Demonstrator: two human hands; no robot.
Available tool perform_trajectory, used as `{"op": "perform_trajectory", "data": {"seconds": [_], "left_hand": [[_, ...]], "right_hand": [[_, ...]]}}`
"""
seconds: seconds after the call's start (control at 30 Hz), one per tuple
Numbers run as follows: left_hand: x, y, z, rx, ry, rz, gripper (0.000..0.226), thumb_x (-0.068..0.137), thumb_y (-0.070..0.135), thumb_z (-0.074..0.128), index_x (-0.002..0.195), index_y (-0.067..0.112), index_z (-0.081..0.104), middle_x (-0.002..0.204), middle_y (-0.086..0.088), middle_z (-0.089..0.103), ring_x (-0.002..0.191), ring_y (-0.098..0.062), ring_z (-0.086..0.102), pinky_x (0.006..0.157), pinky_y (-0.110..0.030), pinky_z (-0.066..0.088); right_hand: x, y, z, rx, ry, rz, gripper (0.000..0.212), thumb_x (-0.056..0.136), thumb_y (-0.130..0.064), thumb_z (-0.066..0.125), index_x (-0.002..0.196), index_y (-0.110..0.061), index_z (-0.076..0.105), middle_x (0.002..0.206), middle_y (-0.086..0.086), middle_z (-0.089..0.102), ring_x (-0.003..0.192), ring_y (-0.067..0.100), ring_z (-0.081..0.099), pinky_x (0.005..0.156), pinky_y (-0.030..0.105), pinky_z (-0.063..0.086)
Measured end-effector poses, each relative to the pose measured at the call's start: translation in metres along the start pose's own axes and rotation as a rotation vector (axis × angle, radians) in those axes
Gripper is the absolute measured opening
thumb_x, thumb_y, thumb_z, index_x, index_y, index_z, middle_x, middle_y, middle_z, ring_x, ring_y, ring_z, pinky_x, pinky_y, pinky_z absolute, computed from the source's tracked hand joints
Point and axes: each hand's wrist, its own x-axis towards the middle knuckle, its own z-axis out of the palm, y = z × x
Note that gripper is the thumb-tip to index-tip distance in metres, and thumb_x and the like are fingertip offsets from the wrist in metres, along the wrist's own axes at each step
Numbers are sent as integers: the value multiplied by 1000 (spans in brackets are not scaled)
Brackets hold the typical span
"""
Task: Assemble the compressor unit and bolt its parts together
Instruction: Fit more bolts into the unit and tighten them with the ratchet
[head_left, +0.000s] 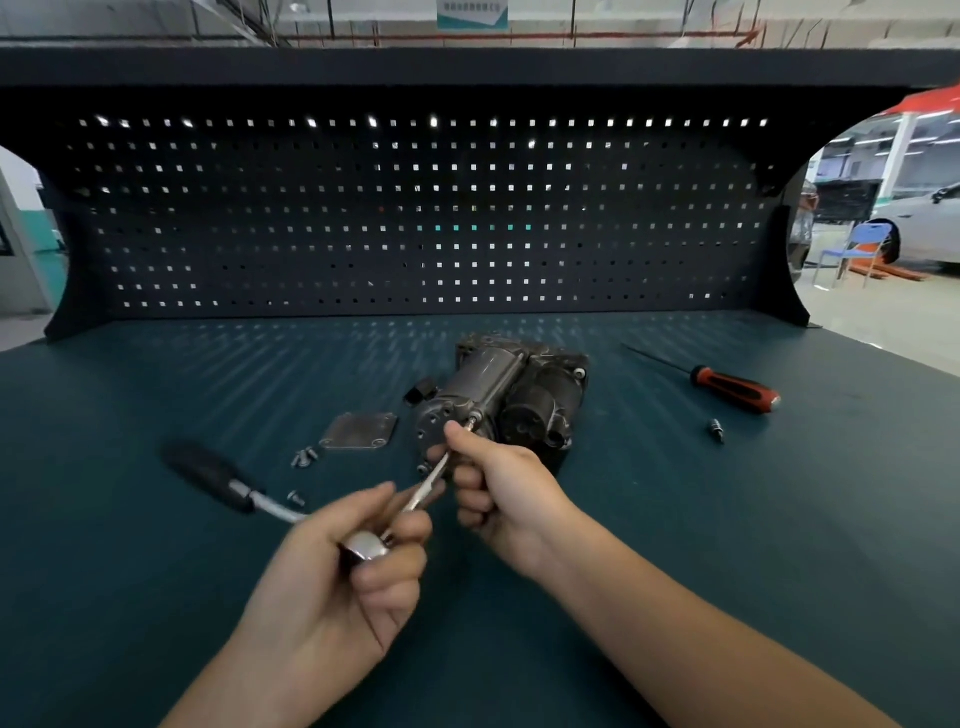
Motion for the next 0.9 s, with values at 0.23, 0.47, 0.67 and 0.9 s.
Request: {"op": "perform_trajectory", "data": {"seconds": [0.23, 0.47, 0.67, 0.9], "left_hand": [[-4, -8, 4, 1903, 338, 657, 50, 92, 25, 40, 134, 51, 29, 79, 10, 55, 66, -6, 53, 57, -17, 39], [-4, -3, 12, 874, 146, 300, 33, 83, 8, 63, 108, 29, 62, 59, 10, 59, 36, -4, 40, 37, -14, 32], [-6, 12, 4, 9, -24, -85, 59, 50, -1, 82, 106, 1, 63, 49, -1, 36, 30, -2, 18, 24, -11, 15], [4, -6, -4, 2242, 367, 628, 69, 90, 40, 39, 143, 34, -5, 71, 7, 41, 77, -14, 55, 63, -27, 38]], "right_hand": [[-1, 2, -4, -263, 100, -107, 31, 91, -34, 55, 72, -10, 62, 37, -8, 46, 31, 6, 32, 35, 14, 26], [3, 2, -4, -61, 81, -101, 28, 88, -25, 60, 64, -10, 59, 40, -6, 40, 37, 8, 33, 41, 17, 29], [3, 1, -4, 35, -40, -26, 23, 93, -30, 52, 85, -10, 61, 38, -10, 28, 32, 5, 22, 35, 15, 24], [2, 3, -4, -323, 128, -214, 42, 88, -34, 59, 53, -12, 54, 37, -7, 46, 28, 4, 32, 34, 13, 28]]}}
